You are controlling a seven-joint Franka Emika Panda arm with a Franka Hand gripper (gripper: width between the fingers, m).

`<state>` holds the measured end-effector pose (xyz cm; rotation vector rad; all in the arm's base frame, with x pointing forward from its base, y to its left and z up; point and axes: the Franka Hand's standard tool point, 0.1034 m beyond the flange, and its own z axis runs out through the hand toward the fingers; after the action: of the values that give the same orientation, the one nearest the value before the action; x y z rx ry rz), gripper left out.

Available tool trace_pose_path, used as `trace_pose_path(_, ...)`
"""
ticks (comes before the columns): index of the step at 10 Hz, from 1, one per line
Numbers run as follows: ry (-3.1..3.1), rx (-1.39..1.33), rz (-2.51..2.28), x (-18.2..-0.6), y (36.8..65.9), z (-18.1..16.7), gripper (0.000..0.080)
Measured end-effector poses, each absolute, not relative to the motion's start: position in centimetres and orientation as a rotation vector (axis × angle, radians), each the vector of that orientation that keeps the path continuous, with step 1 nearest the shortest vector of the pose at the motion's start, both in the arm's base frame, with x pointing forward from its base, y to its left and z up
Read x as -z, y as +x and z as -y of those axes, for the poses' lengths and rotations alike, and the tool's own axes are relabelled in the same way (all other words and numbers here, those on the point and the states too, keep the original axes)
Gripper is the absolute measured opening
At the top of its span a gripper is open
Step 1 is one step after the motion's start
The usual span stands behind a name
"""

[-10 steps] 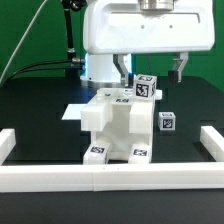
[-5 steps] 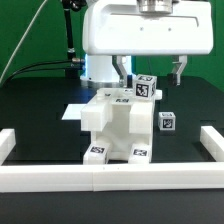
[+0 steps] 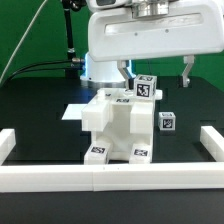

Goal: Assemble chair

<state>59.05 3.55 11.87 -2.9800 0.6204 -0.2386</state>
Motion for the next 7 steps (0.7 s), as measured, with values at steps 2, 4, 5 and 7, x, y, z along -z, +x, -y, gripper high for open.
trace_pose_path(2, -2.981, 0.236, -0.615, -11.89, 59.04, -3.55, 0.0649)
trace_pose_path(4, -2.981, 0.236, -0.615, -11.87, 59.02, -3.53, 0.0426)
trace_pose_path(5, -2.981, 0.236, -0.615, -11.86, 59.02, -3.53, 0.0426)
trace_pose_path(7, -2.973, 0.233, -0.647, -11.84, 59.00, -3.54, 0.0282)
